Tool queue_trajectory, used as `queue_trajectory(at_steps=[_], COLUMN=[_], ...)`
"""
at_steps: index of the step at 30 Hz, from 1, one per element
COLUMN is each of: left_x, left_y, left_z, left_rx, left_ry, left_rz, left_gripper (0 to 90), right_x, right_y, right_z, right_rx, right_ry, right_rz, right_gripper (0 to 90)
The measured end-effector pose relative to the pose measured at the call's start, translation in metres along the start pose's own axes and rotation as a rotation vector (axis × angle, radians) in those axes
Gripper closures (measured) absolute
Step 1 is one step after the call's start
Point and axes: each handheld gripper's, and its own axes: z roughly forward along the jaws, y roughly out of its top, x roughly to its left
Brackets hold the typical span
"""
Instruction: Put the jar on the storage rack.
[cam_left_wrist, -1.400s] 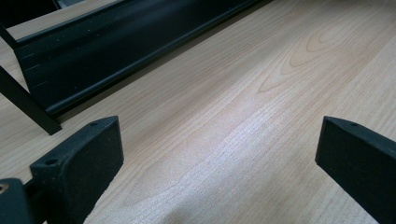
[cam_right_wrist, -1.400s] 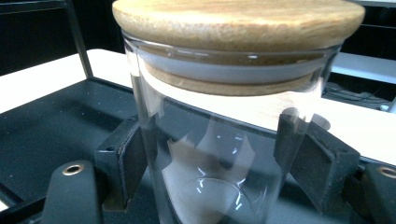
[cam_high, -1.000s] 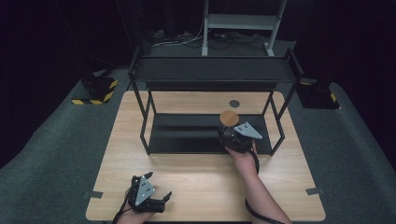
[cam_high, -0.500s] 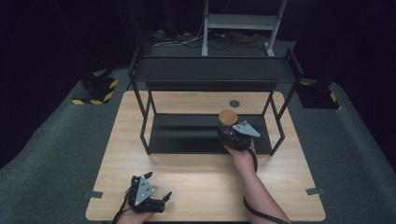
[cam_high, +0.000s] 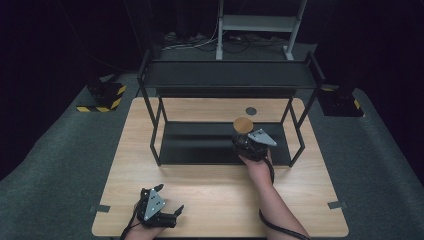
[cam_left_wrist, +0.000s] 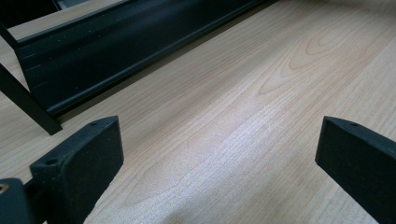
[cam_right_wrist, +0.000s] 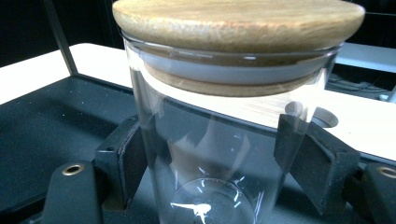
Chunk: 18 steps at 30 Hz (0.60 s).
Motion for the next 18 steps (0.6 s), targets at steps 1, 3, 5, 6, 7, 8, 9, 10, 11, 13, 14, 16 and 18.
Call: queue_trajectory(at_steps=[1,3,5,6,7,8,9,10,11,13,14,16,18], left_x=[0.0,0.0,0.0001,0.0001,0.0001,0.0001,0.0001,0.0001,0.0001,0.0,-0.0001,0.0001,0.0002], left_y=[0.0,0.0,-0.0001,-0.0001,-0.0001,-0.0001,0.0,0.0,0.0,0.0,0.0,0.0,-0.0001], left_z=[0.0,0.0,-0.0001,-0.0001,-0.0002,-0.0001,-0.0001,-0.0001,0.0,0.0,0.0,-0.0001,-0.0001], left_rx=[0.0,0.0,-0.001,-0.002,-0.002,-0.002,-0.001,0.0,0.0,0.0,0.0,-0.001,-0.002], left_ry=[0.0,0.0,0.0,0.0,0.0,0.0,0.0,0.0,0.0,0.001,0.001,0.0,0.0], left_rz=[0.001,0.0,-0.001,-0.001,-0.001,-0.001,0.0,0.0,0.0,0.0,0.001,0.0,-0.002], left_gripper=[1.3,1.4,1.4,1.3,1.4,1.3,1.3,1.4,1.3,1.4,1.4,1.3,1.4], right_x=[0.0,0.0001,0.0002,0.0002,0.0002,0.0001,0.0001,0.0002,0.0005,0.0005,0.0005,0.0002,0.0], right_y=[-0.0003,-0.0011,-0.0023,-0.0028,-0.0033,-0.0037,-0.0043,-0.0046,-0.0049,-0.0055,-0.0057,-0.0062,-0.0065], right_z=[0.0002,0.0005,0.001,0.0011,0.0013,0.0014,0.0017,0.0018,0.0019,0.0022,0.0023,0.0027,0.003], right_rx=[0.0,0.0,0.005,0.007,0.007,0.008,0.007,0.007,0.008,0.009,0.01,0.012,0.013], right_ry=[0.0,-0.001,-0.002,-0.002,-0.001,-0.002,-0.001,-0.001,-0.001,0.0,0.0,0.0,-0.001], right_rz=[-0.001,0.001,0.0,0.001,0.002,0.004,0.005,0.004,0.005,0.007,0.009,0.01,0.011], right_gripper=[25.6,25.6,25.6,25.6,25.6,25.6,25.6,25.6,25.6,25.6,25.6,25.6,25.6])
